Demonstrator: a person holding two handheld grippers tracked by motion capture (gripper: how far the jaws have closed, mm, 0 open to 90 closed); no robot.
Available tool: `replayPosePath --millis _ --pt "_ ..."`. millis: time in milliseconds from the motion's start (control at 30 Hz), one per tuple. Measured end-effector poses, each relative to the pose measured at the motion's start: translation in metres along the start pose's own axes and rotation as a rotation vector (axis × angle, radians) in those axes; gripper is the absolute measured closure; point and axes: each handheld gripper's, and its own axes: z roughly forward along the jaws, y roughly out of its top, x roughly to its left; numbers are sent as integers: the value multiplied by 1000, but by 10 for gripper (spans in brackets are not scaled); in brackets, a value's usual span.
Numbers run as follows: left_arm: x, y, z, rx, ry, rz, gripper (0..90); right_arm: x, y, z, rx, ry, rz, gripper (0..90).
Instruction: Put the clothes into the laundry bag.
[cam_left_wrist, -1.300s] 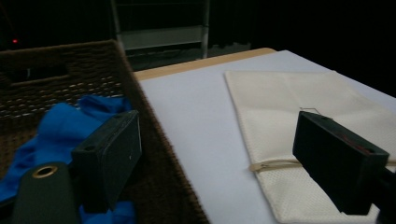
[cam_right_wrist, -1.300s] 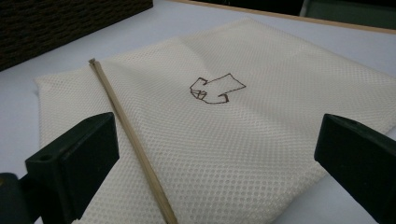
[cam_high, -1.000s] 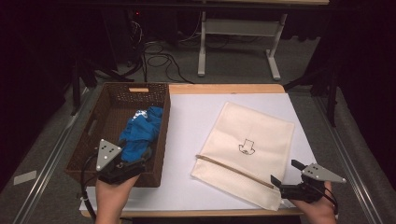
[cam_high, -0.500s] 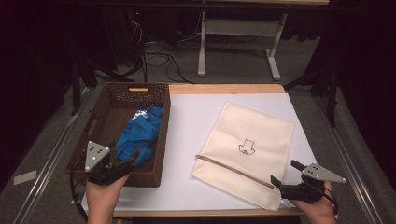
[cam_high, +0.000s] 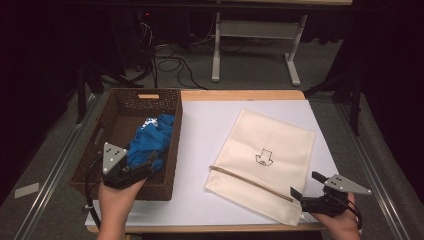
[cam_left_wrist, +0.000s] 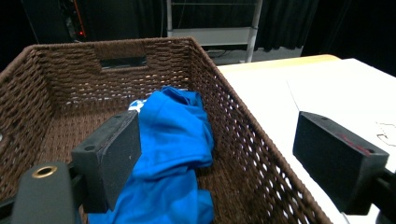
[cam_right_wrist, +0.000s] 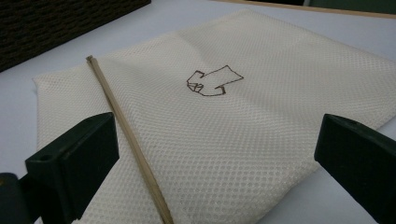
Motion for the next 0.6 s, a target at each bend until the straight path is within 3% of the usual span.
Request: replayPosePath --millis 167,333,600 --pt "-3 8 13 5 7 -16 154 -1 0 -1 -6 3 7 4" --pt "-8 17 22 21 11 2 152 -1 0 -1 -9 7 9 4" --pt "-12 27 34 41 9 -4 152 -1 0 -1 -10 11 19 4"
